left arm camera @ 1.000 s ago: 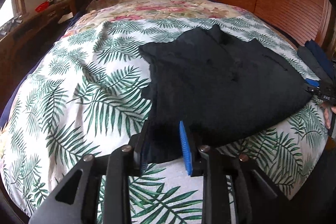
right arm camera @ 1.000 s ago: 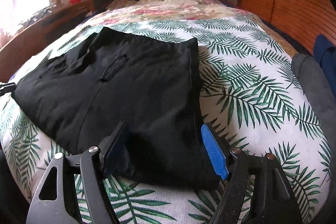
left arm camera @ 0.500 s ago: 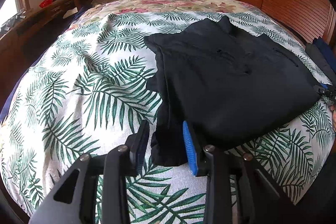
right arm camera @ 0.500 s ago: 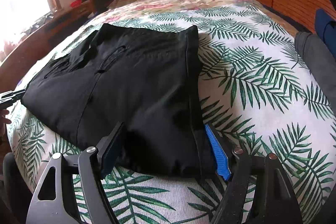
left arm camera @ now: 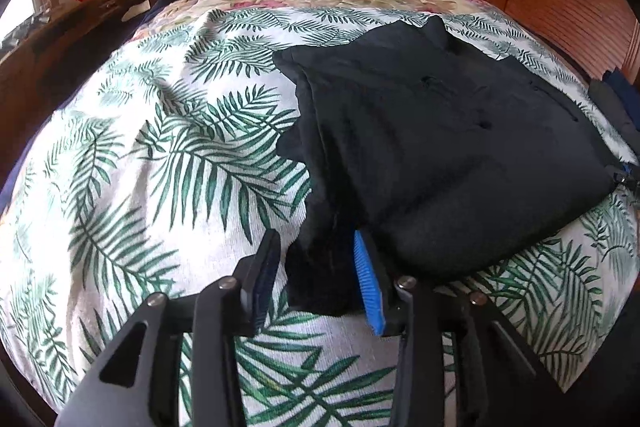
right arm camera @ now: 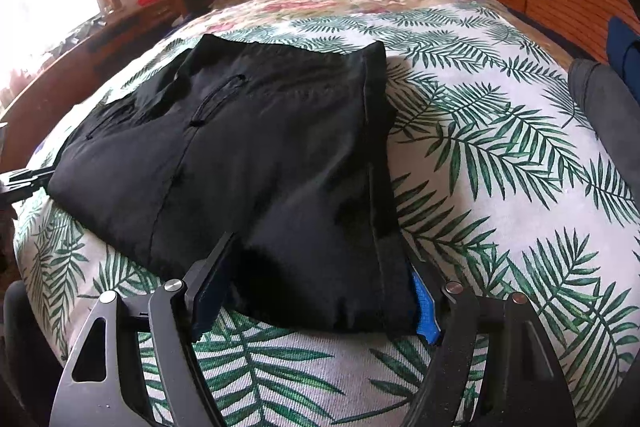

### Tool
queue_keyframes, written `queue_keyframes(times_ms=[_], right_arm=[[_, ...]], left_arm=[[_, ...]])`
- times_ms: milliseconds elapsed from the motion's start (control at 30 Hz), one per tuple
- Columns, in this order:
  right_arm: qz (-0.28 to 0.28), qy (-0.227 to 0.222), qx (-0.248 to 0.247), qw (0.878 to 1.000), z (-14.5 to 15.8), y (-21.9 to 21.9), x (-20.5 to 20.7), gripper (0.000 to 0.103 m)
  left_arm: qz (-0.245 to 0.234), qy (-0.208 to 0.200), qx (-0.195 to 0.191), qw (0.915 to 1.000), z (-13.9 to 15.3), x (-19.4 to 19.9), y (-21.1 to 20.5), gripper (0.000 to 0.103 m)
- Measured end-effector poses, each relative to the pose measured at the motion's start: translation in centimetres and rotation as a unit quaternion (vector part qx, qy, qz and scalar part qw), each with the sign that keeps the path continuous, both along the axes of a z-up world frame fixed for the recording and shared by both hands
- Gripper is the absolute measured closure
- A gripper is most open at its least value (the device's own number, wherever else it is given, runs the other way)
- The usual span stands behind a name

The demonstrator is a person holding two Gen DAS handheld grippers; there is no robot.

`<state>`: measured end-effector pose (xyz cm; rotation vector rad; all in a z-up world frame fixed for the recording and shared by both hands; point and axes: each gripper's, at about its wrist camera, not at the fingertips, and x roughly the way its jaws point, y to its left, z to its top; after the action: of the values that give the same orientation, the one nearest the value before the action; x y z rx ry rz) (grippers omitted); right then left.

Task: Fold large clothes

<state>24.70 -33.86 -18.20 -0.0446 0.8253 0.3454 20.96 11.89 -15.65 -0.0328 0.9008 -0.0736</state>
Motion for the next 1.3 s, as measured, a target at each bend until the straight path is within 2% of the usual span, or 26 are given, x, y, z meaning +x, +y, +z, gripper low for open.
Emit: queue_keyframes(times_ms=[133,167,200,233,300,367,500,600,733,833,967,1133,1167,1200,1300], right_arm=[[0.003,0.006,0.001,1.000,-0.2,0.1,0.0,0.027],[0.004,0.009,0.003,1.000,-0.2,0.1,0.0,0.030],[0.004,0.010,0.003,1.000,-0.2,0.0,0.0,0.038],[0.003,0.010,0.003,1.000,-0.2,-0.1,0.0,0.043],[-0.001,0.007,0.001,1.000,0.0,-0.4,0.0,0.073],[-0.001,0.004,-0.003,1.000,0.2,-0.7,-0.1,0.085],[0.011,-0.019,-0.016,1.000,1.1,-0.1,-0.8,0.095],[0.015,-0.035,-0.027,0.999,2.1,0.3,-1.4,0.097],[0.014,-0.040,-0.014,0.999,3.0,-1.0,-2.9,0.097],[0.016,-0.043,-0.022,0.999,3.7,-2.0,-5.2,0.097],[0.015,-0.040,-0.030,0.999,4.3,-3.2,-8.3,0.096],[-0.014,-0.044,-0.053,0.998,5.4,-3.0,-8.2,0.085],[-0.014,-0.054,-0.057,0.997,6.0,-2.6,-8.2,0.079],[-0.017,-0.062,-0.066,0.996,6.6,-2.3,-8.1,0.068],[-0.002,-0.064,-0.083,0.994,7.4,-0.6,-7.3,0.066]], left_arm=[[0.002,0.002,-0.024,0.9997,-0.2,-0.4,0.5,0.066],[0.001,0.001,-0.024,0.9997,-0.3,-0.4,0.4,0.067],[-0.003,-0.002,-0.025,0.9997,-0.3,-0.5,0.3,0.069],[-0.008,-0.005,-0.029,0.9995,-0.2,-0.6,0.3,0.076],[-0.013,-0.011,-0.031,0.9994,-0.1,-0.8,0.1,0.086],[-0.014,-0.020,-0.025,0.9994,0.2,-1.1,-0.2,0.096],[-0.009,-0.044,-0.024,0.9987,1.7,-2.4,-0.6,0.101],[-0.013,-0.057,-0.030,0.9979,2.9,-4.0,-1.0,0.102],[-0.029,-0.067,-0.038,0.9966,4.0,-7.2,-1.9,0.102],[-0.037,-0.073,-0.054,0.9952,4.6,-10.1,-2.7,0.102],[-0.039,-0.072,-0.052,0.9953,4.2,-12.5,-3.8,0.102],[-0.026,-0.066,-0.066,0.9953,2.9,-13.0,-3.6,0.102],[-0.024,-0.066,-0.070,0.9951,2.8,-13.1,-3.6,0.102],[-0.022,-0.067,-0.074,0.9947,2.8,-13.1,-3.4,0.102],[-0.019,-0.067,-0.077,0.9946,2.8,-13.2,-3.5,0.101]])
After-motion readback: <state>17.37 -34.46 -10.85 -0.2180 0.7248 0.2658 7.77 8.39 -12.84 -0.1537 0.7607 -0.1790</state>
